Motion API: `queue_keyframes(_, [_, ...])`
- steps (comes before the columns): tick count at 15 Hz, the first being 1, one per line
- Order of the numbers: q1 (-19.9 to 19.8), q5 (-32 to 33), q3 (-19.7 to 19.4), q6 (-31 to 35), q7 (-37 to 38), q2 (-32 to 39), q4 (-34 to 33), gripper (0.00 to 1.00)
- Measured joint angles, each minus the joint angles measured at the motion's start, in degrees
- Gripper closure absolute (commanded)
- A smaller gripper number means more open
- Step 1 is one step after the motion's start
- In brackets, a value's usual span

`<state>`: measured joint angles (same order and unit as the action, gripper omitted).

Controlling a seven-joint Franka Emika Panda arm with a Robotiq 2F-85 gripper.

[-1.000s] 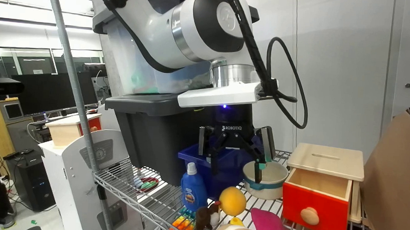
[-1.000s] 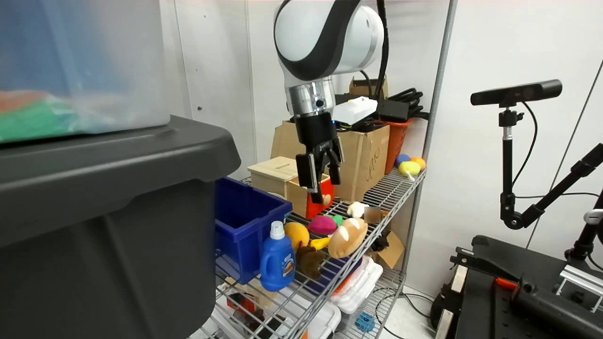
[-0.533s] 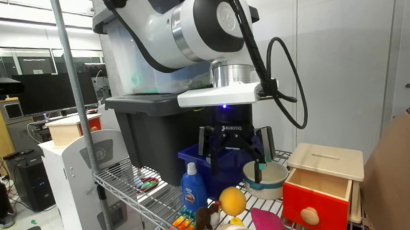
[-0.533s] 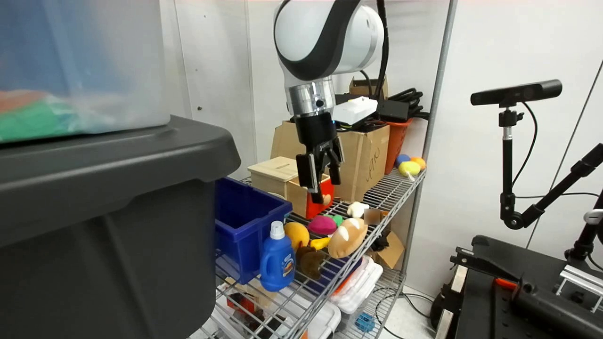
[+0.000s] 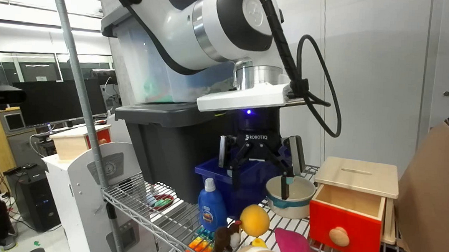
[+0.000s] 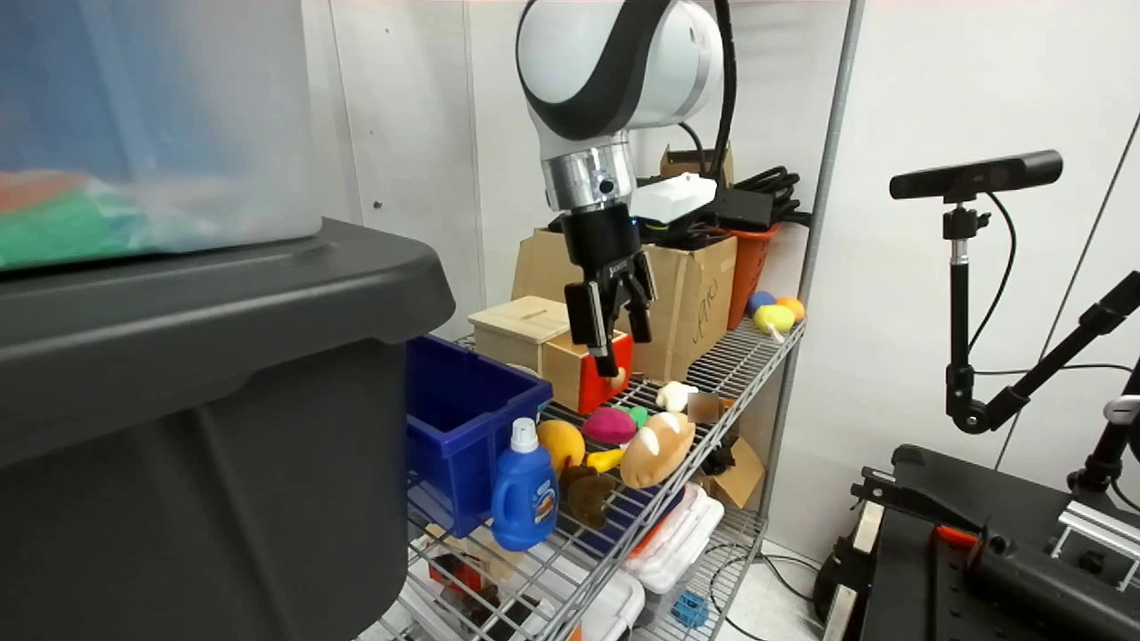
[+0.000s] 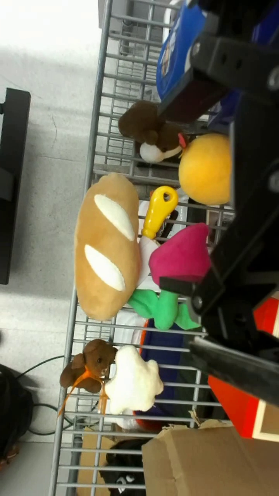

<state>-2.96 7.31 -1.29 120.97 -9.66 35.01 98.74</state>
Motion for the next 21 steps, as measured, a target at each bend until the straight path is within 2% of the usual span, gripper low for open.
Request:
queue_keyframes(5, [-0.2, 0.0, 0.0, -5.3, -0.1, 1.3, -5.0, 0.0])
queue_keyframes(9, [0.0, 0.0, 0.0, -7.0, -0.1, 2.5, -7.5, 0.0])
queue_keyframes(21, [0.9, 0.0, 0.0, -7.2, 0.8, 2.9, -7.6, 0.0])
